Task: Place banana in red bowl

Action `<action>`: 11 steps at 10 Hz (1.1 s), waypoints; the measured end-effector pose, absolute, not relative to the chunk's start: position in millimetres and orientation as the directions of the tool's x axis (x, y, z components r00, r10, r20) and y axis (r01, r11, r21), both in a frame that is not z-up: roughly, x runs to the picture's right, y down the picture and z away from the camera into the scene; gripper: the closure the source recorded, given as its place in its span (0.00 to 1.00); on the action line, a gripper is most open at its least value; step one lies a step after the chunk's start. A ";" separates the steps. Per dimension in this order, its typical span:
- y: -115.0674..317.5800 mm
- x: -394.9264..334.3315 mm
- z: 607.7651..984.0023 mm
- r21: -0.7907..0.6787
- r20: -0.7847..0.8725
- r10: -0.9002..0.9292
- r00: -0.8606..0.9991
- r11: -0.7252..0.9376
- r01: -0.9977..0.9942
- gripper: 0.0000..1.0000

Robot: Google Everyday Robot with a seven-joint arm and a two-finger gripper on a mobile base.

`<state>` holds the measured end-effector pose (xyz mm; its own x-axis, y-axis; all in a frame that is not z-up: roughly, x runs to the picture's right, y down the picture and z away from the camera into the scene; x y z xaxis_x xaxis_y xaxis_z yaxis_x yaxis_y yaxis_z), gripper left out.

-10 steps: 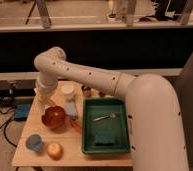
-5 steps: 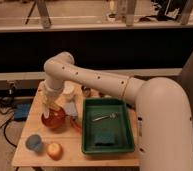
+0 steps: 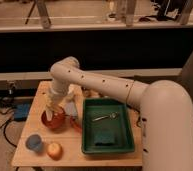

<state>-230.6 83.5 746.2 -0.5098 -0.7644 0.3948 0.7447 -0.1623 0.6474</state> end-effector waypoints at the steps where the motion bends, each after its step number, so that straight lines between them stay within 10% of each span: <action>1: 86.8 -235.4 747.1 0.651 0.393 -0.760 -0.518 -0.168 0.741 1.00; 11: 101.1 -238.8 748.9 0.670 0.403 -0.726 -0.558 -0.181 0.720 1.00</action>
